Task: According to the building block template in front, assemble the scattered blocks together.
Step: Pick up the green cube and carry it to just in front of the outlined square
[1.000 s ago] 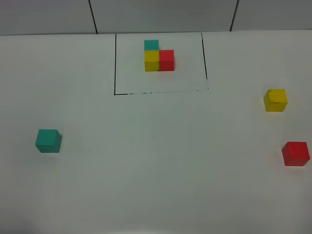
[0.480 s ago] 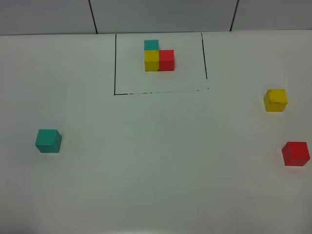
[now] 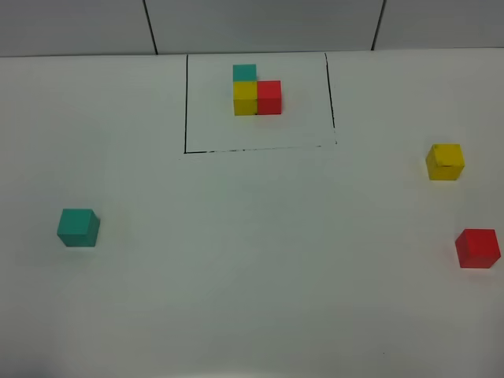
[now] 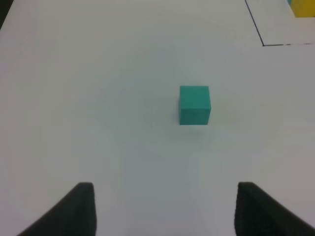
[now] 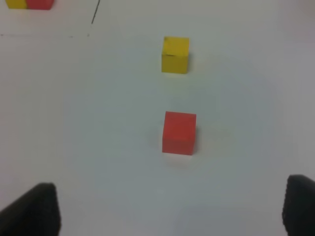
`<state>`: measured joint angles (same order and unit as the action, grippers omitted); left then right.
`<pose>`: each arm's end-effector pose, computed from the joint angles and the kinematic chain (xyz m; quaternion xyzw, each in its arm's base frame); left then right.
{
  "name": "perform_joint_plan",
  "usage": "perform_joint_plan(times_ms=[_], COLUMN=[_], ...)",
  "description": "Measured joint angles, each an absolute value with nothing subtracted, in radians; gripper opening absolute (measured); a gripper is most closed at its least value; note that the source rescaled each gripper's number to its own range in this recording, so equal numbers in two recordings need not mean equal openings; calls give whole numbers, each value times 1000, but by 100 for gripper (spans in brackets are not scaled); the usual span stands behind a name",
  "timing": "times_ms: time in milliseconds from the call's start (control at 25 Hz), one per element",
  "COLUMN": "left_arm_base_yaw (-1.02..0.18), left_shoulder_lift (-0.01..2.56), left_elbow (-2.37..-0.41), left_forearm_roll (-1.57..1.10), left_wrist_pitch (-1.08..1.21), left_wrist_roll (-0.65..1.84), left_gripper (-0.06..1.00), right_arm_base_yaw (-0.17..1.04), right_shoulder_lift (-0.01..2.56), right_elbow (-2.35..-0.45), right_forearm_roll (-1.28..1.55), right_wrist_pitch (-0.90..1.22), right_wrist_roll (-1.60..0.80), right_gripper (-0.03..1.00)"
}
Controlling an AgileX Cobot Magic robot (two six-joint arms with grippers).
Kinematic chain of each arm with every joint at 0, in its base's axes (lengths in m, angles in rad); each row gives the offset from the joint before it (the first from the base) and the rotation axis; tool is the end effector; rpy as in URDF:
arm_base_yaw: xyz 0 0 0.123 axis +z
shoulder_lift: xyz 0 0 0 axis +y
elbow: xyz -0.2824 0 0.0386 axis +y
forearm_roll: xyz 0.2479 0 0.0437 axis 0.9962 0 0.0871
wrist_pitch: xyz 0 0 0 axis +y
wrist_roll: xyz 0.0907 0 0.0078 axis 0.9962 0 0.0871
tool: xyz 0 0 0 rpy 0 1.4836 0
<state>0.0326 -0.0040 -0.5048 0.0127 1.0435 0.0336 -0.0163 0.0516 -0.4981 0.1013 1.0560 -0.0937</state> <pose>-0.0054 0.0008 0.2799 0.0002 0.8464 0.0240 0.5321 0.0035 0.0080 0.2774 -0.0339 0.8639 0.0231 0.5019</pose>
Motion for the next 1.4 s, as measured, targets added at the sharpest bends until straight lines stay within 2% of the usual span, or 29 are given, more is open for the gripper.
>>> perform_joint_plan(times_ms=[360,680,760,1080,1400], left_arm_base_yaw=[33,33,33,33,33], left_shoulder_lift=[-4,-4,-4,35,299], left_elbow=[-505,-505,-505,-518,-525], left_forearm_roll=[38,38,38,5,-13], left_wrist_pitch=[1043,1043,1043,990,777], left_wrist_roll=[34,34,34,34,59], left_gripper=[43,77,81,84,84], right_arm_base_yaw=[-16,-16,-16,-16,-16], right_shoulder_lift=[52,52,52,52,52], right_elbow=[-498,-498,-498,-498,-498], right_forearm_roll=[101,101,101,101,101], right_wrist_pitch=[1056,1056,1056,1056,1056], right_wrist_roll=[-94,-94,-94,-94,-94], right_gripper=[92,89,89,89,89])
